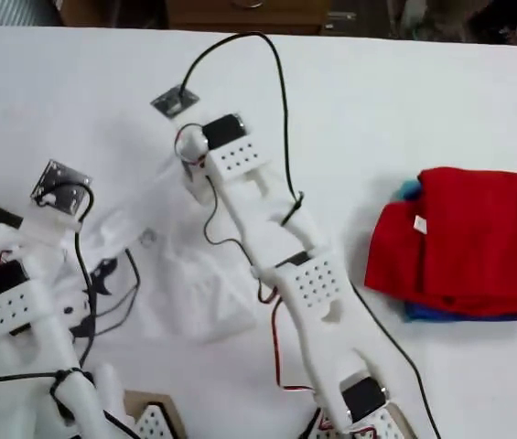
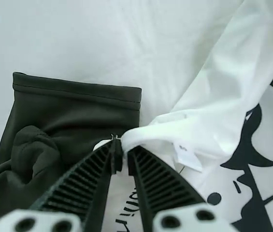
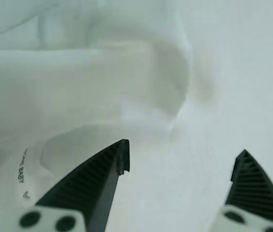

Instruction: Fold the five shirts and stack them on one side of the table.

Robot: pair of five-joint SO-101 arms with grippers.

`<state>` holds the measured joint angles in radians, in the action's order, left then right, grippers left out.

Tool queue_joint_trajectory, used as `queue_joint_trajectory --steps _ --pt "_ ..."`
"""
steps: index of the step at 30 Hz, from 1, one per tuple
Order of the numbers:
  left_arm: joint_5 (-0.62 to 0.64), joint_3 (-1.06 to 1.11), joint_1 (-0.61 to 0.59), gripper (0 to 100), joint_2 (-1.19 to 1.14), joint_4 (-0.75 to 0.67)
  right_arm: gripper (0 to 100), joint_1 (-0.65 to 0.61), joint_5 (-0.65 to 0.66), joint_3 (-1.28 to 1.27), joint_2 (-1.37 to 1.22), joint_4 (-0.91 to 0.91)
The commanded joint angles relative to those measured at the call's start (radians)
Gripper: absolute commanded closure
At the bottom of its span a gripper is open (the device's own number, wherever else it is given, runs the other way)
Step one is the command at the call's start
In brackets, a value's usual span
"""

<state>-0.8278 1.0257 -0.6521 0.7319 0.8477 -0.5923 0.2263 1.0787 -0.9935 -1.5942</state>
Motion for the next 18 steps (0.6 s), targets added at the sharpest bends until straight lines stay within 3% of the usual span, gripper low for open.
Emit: queue_joint_trajectory --steps 1,5,18 --pt "0.006 -0.004 0.003 98 0.006 -0.014 68.1 0.002 -0.018 0.041 -0.013 0.068" --pt "0.006 -0.004 0.003 98 0.006 -0.012 75.2 -0.021 -0.103 0.038 -0.041 0.087" --pt "0.006 -0.004 0.003 98 0.006 -0.012 75.7 -0.024 -0.114 0.035 -0.061 0.168"
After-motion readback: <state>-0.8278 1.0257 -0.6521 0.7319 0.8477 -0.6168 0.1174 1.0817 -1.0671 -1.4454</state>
